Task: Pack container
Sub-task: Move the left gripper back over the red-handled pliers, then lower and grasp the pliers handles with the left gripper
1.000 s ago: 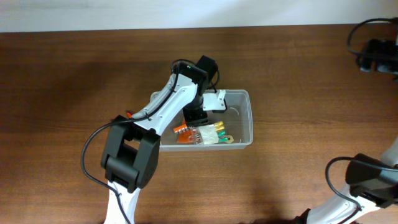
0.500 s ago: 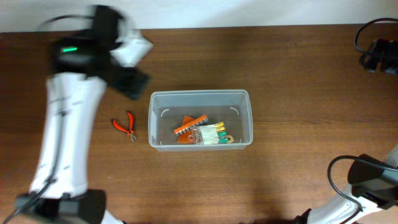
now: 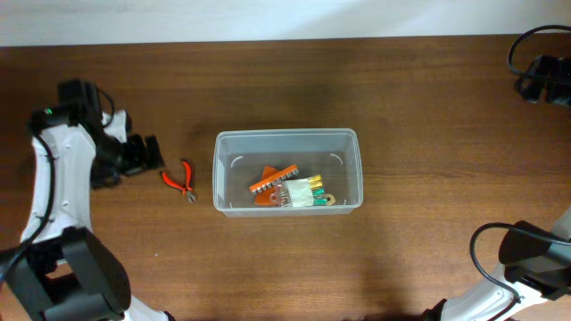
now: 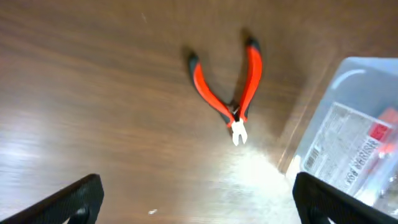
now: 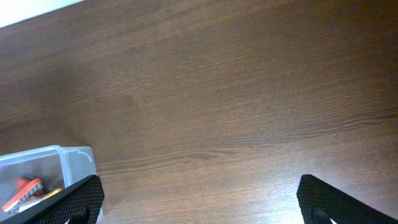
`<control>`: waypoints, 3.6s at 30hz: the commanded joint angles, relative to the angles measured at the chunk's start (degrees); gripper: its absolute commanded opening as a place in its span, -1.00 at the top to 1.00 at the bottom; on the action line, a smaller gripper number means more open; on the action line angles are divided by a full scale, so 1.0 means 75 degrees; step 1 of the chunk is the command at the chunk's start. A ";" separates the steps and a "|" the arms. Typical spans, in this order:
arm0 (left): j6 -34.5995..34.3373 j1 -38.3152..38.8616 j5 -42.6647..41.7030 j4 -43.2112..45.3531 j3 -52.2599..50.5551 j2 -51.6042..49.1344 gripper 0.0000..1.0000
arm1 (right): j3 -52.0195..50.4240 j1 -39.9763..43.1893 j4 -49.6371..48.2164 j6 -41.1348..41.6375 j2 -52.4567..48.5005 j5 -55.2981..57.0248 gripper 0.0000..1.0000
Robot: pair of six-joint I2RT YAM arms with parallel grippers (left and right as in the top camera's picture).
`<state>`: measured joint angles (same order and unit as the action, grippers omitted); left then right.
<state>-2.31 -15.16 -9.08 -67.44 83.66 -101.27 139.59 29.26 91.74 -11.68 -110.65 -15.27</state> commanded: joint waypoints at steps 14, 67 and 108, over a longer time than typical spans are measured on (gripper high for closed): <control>-0.3051 0.0114 -0.0335 0.2326 -0.1993 -0.0052 -0.99 | -0.0041 -0.0003 0.0029 0.0087 -0.0012 -0.0315 -0.97; -0.4118 0.0621 0.0906 0.3054 -0.2168 -0.1282 -0.82 | -0.0041 -0.0003 0.0058 0.0087 -0.0012 -0.0312 -0.97; -0.4838 0.1973 0.0787 0.3453 -0.2398 -0.1754 0.70 | -0.0041 -0.0003 0.0076 0.0087 -0.0012 -0.0315 -0.97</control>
<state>-37.98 -0.97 0.27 -41.91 67.92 -110.21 139.59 29.26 92.40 -11.09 -110.65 -16.67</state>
